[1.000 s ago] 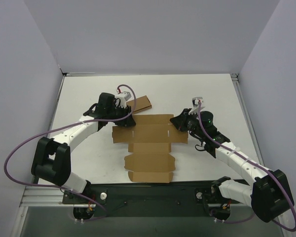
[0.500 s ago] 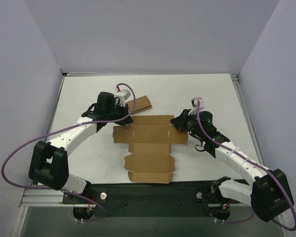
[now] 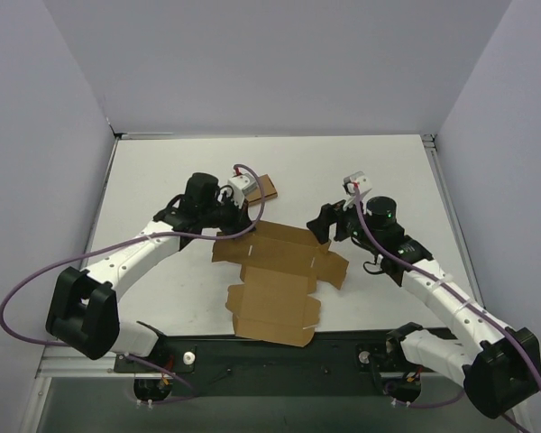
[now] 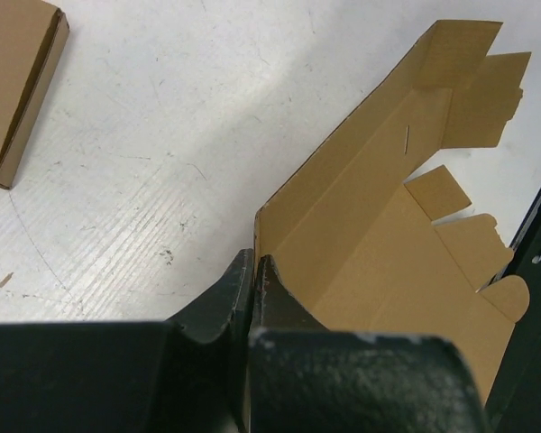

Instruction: Fold the paper box

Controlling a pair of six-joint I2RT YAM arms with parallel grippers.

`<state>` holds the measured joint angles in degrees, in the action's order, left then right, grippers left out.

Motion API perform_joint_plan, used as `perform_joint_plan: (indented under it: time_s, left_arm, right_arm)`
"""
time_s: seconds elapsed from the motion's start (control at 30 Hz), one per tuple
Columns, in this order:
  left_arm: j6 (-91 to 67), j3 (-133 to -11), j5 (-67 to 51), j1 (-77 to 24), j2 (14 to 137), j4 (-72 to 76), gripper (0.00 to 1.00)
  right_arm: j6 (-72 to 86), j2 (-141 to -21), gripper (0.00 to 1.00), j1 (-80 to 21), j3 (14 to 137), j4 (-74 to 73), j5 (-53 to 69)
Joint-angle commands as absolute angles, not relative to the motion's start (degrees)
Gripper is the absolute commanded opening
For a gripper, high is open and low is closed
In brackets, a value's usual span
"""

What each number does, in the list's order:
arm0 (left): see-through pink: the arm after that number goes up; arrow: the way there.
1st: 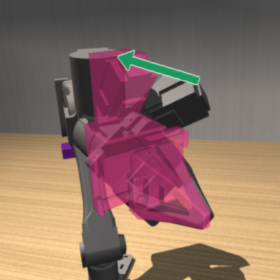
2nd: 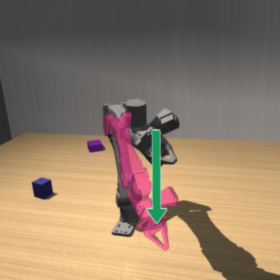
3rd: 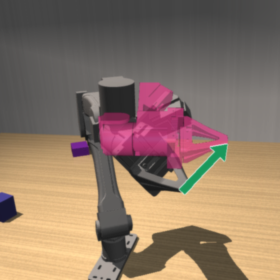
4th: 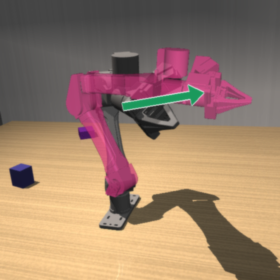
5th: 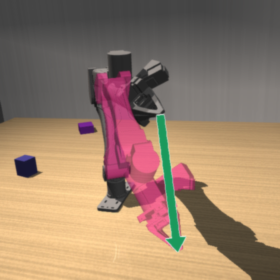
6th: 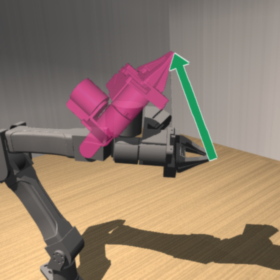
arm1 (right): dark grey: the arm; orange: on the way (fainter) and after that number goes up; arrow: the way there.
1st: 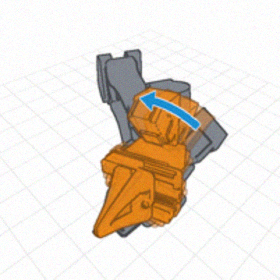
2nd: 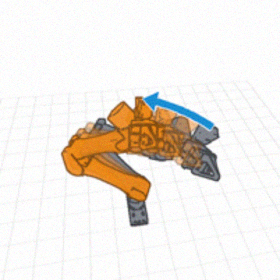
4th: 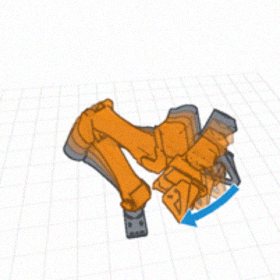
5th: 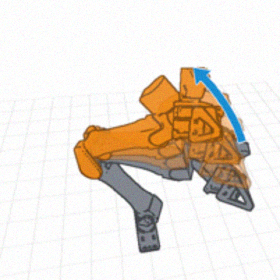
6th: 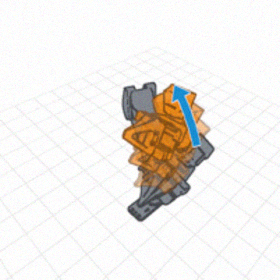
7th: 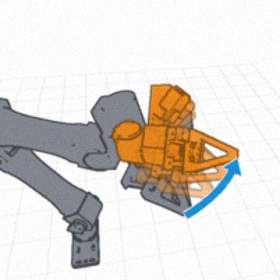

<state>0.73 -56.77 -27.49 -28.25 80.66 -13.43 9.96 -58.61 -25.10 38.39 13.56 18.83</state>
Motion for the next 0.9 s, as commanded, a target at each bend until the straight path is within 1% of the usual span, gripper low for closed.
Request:
perform_joint_plan:
  time_s: [0.0,0.1,0.2,0.23,0.3,0.33,0.37,0.43,0.47,0.57,0.67,0.73,0.87]
  left_arm:
    - [5.18,-55.81,-31.11,-28.91,78.31,-11.42,0.00]
    - [5.89,-55.63,-31.12,-29.35,78.40,-11.34,0.00]
    - [6.15,-55.02,-26.56,-30.41,78.05,-11.16,0.00]
    - [6.15,-54.06,-23.58,-31.54,77.35,-10.47,0.00]
    - [6.07,-52.22,-20.32,-33.21,76.12,-8.54,0.00]
    - [6.06,-49.94,-18.65,-34.18,74.46,-5.83,0.00]
    - [6.24,-48.62,-14.72,-36.54,73.57,-4.67,0.00]
    - [6.76,-46.85,-11.01,-38.84,71.47,-2.21,0.00]
    - [6.94,-45.45,-8.12,-40.33,70.93,-1.68,0.00]
    - [7.21,-43.95,-4.14,-42.01,68.91,-0.88,0.00]
    - [7.12,-42.19,-1.50,-43.41,66.63,2.55,0.00]
    - [7.47,-41.31,0.95,-44.56,65.49,3.16,0.00]
    - [7.91,-39.82,3.60,-46.49,63.55,4.65,0.00]
  right_arm:
    - [0.45,-59.76,0.72,-25.05,40.43,11.77,26.08]
    - [0.44,-60.64,0.72,-26.62,40.16,13.09,26.64]
    - [4.20,-61.17,0.68,-29.79,42.27,10.29,19.89]
    - [12.66,-61.26,0.68,-30.14,44.10,9.41,12.90]
    - [24.28,-60.91,0.66,-30.32,45.70,5.29,8.81]
    - [35.22,-59.78,0.66,-30.32,45.01,4.66,7.14]
    - [41.07,-58.98,0.66,-30.67,43.69,6.22,7.55]
    - [49.01,-56.27,0.64,-33.38,41.06,9.65,8.17]
    - [56.26,-55.38,0.64,-34.88,38.78,11.67,5.82]
    - [65.61,-53.70,0.66,-39.72,36.66,13.10,2.21]
    - [75.02,-54.66,0.68,-39.99,35.43,13.79,5.43]
    - [78.47,-55.11,0.70,-40.51,34.28,14.94,6.59]
    - [88.58,-54.32,0.72,-41.66,29.28,19.67,4.49]
